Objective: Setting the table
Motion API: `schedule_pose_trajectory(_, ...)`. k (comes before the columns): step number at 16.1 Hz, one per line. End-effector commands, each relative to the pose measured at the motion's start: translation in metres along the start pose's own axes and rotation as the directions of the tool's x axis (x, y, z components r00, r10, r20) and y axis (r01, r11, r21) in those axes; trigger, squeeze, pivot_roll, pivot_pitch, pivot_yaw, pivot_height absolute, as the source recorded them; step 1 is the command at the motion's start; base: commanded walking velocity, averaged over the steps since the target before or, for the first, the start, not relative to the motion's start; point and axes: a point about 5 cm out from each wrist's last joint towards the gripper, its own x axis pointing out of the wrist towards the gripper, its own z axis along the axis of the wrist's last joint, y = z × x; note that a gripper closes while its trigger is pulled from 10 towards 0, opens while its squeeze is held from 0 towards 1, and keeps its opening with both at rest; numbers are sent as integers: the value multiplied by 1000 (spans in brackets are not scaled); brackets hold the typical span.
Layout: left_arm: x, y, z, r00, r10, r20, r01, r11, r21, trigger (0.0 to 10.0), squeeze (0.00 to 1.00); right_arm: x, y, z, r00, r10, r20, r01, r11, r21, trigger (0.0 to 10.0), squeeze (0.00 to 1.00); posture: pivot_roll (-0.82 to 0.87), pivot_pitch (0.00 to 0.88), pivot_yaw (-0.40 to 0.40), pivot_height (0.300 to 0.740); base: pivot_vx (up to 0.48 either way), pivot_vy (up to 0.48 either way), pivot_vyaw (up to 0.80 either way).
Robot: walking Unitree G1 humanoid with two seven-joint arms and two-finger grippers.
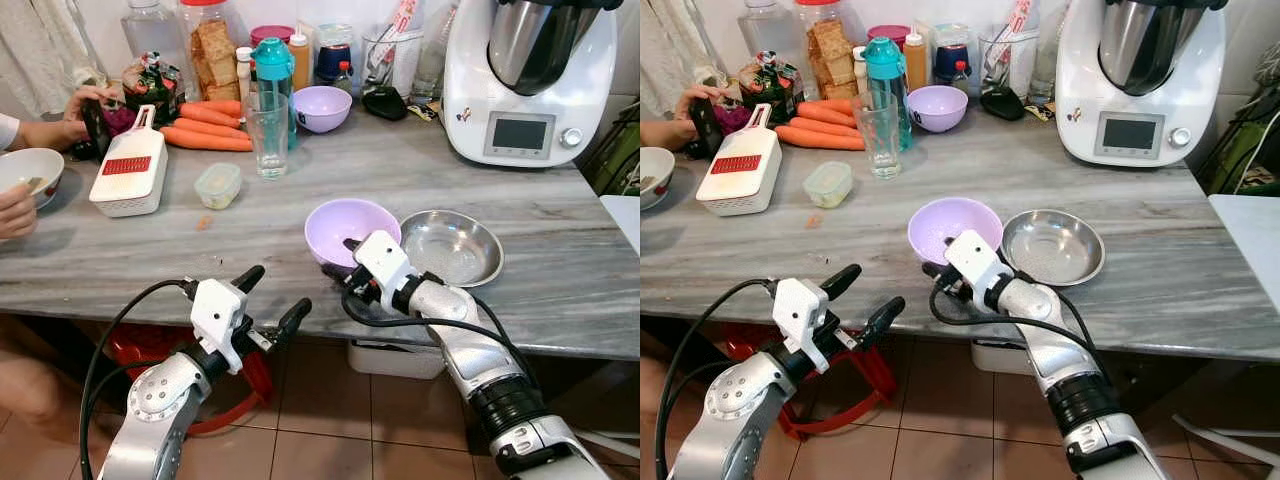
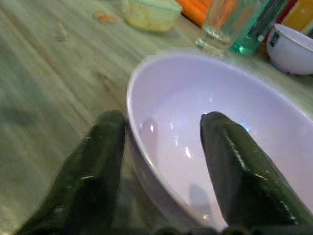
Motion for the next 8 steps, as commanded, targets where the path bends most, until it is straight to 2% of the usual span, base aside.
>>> schedule_pose_trajectory(1, 1, -1, 2, 1000, -13, -1, 13, 1000, 13, 10000, 0, 4, -2, 3, 1000, -2, 0, 2, 1000, -27, 10000, 1000, -8, 49, 30, 740, 0, 0, 0)
schedule_pose_trajectory(5, 0, -2, 3, 1000, -6, -2, 6, 1000, 13, 10000, 0, 8, -8, 3, 999, -47, -10, 47, 998, -43, 10000, 1000, 2, 56, 25, 740, 0, 0, 0)
schedule_pose_trajectory(8, 0, -1, 2, 1000, 0, 0, 0, 1000, 13, 10000, 0, 10, -11, 20, 994, -74, 77, 79, 995, -59, 10000, 1000, 1, 56, 23, 740, 0, 0, 0)
